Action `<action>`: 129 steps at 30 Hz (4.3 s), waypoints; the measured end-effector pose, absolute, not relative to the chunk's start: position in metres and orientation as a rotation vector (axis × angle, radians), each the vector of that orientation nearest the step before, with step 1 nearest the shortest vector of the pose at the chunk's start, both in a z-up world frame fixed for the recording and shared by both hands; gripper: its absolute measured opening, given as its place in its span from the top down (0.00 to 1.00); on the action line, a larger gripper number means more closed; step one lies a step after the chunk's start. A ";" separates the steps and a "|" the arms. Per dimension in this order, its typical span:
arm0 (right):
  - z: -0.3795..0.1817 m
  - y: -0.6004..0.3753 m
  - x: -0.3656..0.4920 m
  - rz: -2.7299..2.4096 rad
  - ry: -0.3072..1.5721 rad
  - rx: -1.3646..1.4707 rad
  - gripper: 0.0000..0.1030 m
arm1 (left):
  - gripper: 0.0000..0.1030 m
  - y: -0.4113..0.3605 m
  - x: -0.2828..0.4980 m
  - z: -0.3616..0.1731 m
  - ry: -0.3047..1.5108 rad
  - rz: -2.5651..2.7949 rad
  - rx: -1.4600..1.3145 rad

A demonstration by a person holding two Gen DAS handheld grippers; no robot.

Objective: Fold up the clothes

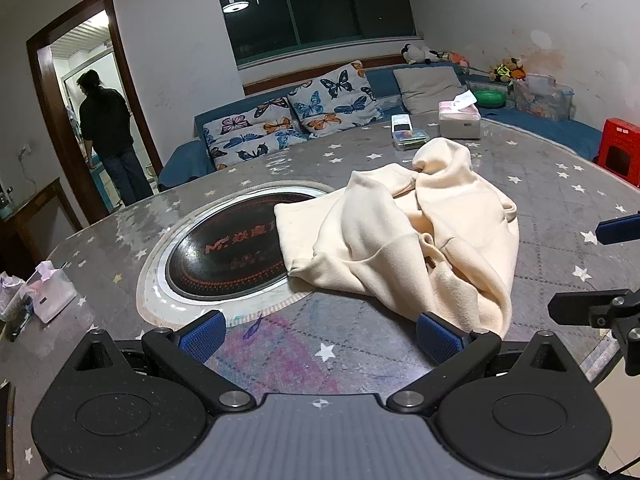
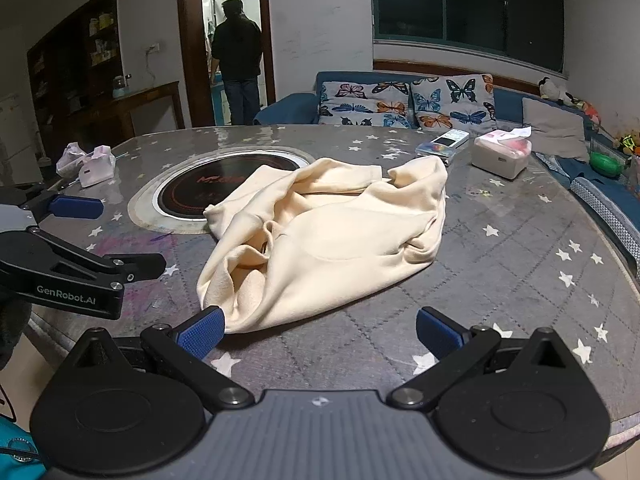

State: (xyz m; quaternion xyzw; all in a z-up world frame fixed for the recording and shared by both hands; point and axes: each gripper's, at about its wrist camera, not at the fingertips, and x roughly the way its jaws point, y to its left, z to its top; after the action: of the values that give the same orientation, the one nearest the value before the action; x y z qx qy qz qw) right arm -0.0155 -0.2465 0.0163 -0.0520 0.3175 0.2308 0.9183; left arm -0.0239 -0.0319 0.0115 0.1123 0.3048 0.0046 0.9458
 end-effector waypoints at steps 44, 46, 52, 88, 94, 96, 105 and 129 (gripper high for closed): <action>0.013 -0.232 -0.015 0.532 0.698 -0.160 0.05 | 0.00 -0.040 -0.017 0.004 0.680 -0.025 0.279; 0.013 -0.232 -0.014 0.534 0.697 -0.162 0.05 | 0.00 -0.041 -0.017 0.003 0.683 -0.025 0.282; 0.013 -0.229 -0.012 0.545 0.700 -0.168 0.08 | 0.00 -0.041 -0.015 0.002 0.688 -0.027 0.286; 0.035 -0.256 0.113 0.422 0.667 -0.108 0.28 | 0.16 -0.034 0.115 0.032 0.650 -0.083 0.207; 0.034 -0.262 0.163 0.382 0.667 -0.067 0.30 | 0.16 -0.035 0.165 0.025 0.678 -0.092 0.179; 0.032 -0.263 0.181 0.375 0.668 -0.051 0.31 | 0.15 -0.036 0.179 0.021 0.691 -0.096 0.178; 0.010 -0.259 0.234 0.359 0.710 -0.006 0.45 | 0.50 -0.035 0.213 -0.005 0.789 -0.161 0.127; 0.048 -0.315 0.185 0.263 0.557 0.043 0.94 | 1.00 0.022 0.157 0.041 0.589 -0.035 0.019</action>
State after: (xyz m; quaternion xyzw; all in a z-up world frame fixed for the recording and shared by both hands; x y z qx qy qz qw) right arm 0.1852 -0.3151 0.0484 0.0211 0.2739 0.1295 0.9528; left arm 0.1567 0.0223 0.0409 0.0093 0.2905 -0.0175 0.9567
